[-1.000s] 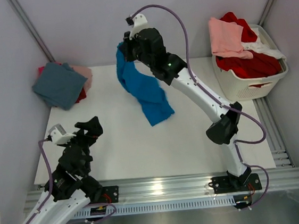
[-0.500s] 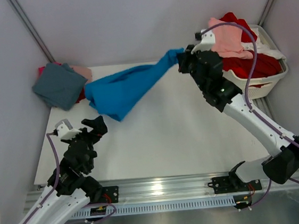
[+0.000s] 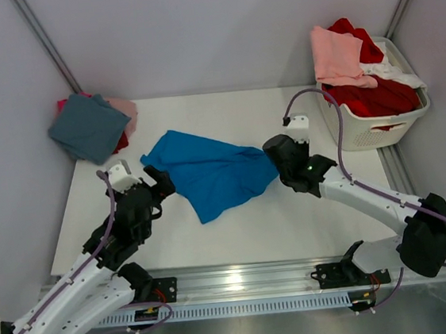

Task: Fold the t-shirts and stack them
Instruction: Move the tshirt to the center of the board

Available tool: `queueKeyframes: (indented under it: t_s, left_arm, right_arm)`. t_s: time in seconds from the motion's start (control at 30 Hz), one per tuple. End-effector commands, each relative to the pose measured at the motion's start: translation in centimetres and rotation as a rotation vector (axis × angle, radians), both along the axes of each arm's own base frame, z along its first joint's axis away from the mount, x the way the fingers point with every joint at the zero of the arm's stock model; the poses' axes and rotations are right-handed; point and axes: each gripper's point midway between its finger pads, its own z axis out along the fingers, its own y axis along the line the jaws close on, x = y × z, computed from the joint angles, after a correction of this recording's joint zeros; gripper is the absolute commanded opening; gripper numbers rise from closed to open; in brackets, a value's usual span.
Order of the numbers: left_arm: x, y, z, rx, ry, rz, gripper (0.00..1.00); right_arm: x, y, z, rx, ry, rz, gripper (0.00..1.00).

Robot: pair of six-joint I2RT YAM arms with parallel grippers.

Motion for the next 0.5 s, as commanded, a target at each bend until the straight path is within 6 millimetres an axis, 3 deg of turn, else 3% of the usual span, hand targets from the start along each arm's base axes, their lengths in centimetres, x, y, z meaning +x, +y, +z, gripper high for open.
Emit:
queueKeyframes:
  t_s: [0.0, 0.13, 0.17, 0.23, 0.33, 0.37, 0.4, 0.43, 0.47]
  left_arm:
    - [0.5, -1.1, 0.1, -0.009, 0.037, -0.027, 0.99]
    - [1.3, -1.9, -0.6, 0.027, 0.076, -0.035, 0.99]
    - [1.5, -2.2, 0.2, 0.026, 0.070, -0.042, 0.99]
    - [1.9, -2.5, 0.1, 0.043, 0.080, -0.046, 0.99]
    - [2.5, -3.2, 1.3, 0.048, 0.052, -0.075, 0.99]
    - [2.6, -3.5, 1.3, 0.049, 0.051, -0.084, 0.99]
    - [2.8, -3.8, 1.7, 0.044, 0.043, -0.098, 0.99]
    - [3.0, -3.9, 1.9, 0.057, 0.041, -0.107, 0.99]
    - [3.2, -4.1, 1.7, 0.070, 0.047, -0.115, 0.99]
  right_arm:
    - [0.0, -4.7, 5.2, -0.028, -0.208, -0.232, 0.00]
    - [-0.2, -7.9, 6.7, -0.092, -0.276, -0.381, 0.00]
    - [-0.1, -8.6, 6.9, -0.105, -0.281, -0.410, 0.00]
    - [0.8, -10.3, 7.0, -0.105, -0.272, -0.465, 0.00]
    - [2.4, -11.3, 7.4, -0.120, -0.269, -0.502, 0.00]
    - [2.9, -11.3, 7.3, -0.124, -0.265, -0.497, 0.08]
    - [3.7, -11.0, 7.6, -0.111, -0.275, -0.489, 0.31]
    - [4.6, -10.7, 7.3, -0.137, -0.251, -0.475, 0.68]
    - [4.9, -10.7, 7.3, -0.141, -0.246, -0.486, 0.80]
